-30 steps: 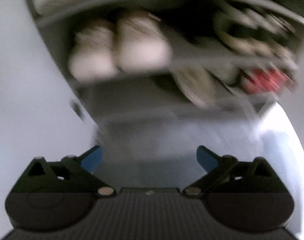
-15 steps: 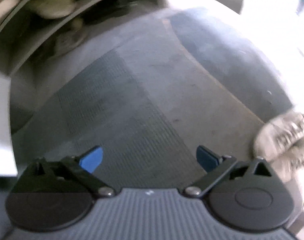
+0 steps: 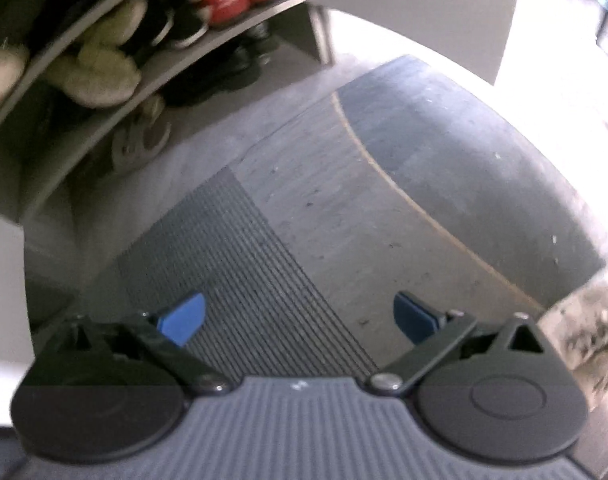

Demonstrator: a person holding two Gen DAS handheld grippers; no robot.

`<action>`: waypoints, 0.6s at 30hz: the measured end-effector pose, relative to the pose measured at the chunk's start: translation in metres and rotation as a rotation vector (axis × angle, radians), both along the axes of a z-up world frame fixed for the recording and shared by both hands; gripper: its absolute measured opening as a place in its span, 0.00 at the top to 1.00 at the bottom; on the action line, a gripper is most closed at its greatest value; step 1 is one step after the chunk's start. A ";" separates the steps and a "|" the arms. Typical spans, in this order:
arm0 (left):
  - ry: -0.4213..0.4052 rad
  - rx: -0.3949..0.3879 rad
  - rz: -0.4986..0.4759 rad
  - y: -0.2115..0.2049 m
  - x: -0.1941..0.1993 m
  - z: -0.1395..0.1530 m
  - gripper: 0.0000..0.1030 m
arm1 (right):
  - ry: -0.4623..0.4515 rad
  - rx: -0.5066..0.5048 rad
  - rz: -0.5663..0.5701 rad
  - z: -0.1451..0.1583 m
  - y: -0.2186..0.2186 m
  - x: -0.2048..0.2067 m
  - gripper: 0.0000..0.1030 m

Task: Organize scattered shoes
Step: 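Grasp both white sneakers together at their heels with the right gripper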

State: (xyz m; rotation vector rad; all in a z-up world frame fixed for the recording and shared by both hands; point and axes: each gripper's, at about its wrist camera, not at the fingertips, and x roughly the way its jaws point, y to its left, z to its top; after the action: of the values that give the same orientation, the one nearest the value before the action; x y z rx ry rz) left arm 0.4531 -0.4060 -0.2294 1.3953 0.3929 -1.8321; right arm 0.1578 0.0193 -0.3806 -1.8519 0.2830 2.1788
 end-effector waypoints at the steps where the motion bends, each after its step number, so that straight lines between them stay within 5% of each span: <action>1: 0.003 -0.022 -0.005 -0.001 0.001 0.004 0.01 | 0.004 0.000 0.014 0.004 -0.001 0.002 0.72; 3: -0.019 -0.156 -0.062 0.002 0.001 0.016 0.01 | 0.039 0.001 0.051 0.018 -0.008 0.008 0.73; 5: -0.022 -0.193 -0.070 -0.001 0.004 0.021 0.01 | 0.078 0.009 0.117 0.038 -0.018 0.021 0.74; 18: 0.078 -0.170 0.099 -0.051 0.066 0.055 0.01 | 0.200 -0.021 0.645 0.175 -0.142 0.120 0.75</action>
State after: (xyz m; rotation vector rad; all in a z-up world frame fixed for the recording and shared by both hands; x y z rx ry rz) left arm 0.5186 -0.4568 -0.1749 1.1719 0.3315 -1.7988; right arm 0.2783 -0.1223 -0.2056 -1.9230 -0.3054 2.7845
